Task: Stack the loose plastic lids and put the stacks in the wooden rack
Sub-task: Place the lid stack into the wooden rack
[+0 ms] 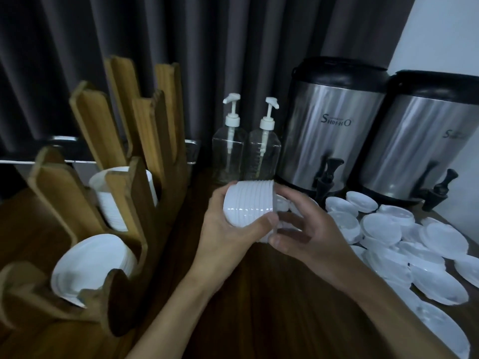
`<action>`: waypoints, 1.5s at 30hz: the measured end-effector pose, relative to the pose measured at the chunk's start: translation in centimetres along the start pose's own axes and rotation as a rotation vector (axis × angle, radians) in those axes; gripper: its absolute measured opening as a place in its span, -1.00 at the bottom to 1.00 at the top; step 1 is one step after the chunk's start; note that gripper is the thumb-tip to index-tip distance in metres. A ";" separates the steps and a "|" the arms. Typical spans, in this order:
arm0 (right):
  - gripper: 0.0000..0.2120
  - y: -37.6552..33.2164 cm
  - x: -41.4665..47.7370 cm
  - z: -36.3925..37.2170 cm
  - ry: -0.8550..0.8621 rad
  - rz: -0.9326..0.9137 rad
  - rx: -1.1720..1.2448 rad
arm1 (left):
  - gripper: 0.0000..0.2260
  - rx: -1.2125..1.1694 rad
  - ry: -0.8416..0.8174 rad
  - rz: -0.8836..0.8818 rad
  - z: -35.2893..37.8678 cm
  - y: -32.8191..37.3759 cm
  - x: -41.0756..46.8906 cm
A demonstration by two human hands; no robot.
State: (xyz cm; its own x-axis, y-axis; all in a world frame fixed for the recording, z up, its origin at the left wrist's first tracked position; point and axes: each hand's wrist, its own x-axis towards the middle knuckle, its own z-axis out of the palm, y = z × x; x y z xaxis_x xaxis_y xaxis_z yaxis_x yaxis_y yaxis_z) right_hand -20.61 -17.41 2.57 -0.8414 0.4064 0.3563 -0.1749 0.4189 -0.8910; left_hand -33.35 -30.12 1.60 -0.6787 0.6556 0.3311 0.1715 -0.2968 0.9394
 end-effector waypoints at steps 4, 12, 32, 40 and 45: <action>-0.19 -3.0 1.6 0.5 -0.040 -0.140 -0.144 | -0.19 0.115 0.072 0.104 -1.1 3.9 -0.7; -0.37 -7.3 5.1 3.8 -0.126 -0.419 -0.136 | -0.61 -0.023 0.205 0.099 -5.2 9.9 -1.2; -0.54 -9.9 15.4 11.5 -0.106 -0.833 -0.611 | -0.44 0.360 0.332 -0.140 -18.4 14.5 3.9; -0.52 -8.3 18.2 11.9 -0.240 -0.716 -0.747 | -0.59 0.624 0.186 -0.051 -21.6 12.4 5.7; -0.60 -7.0 18.2 12.5 -0.306 -0.757 -0.804 | -0.55 0.666 0.055 -0.073 -22.4 11.0 5.5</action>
State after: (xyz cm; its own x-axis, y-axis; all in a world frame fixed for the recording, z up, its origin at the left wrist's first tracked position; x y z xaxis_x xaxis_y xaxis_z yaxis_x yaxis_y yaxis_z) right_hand -41.11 -23.09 11.76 -0.7680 -0.3395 0.5430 -0.4045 0.9146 -0.0003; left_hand -51.18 -45.36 11.72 -0.7376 0.6161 0.2763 0.5158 0.2500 0.8195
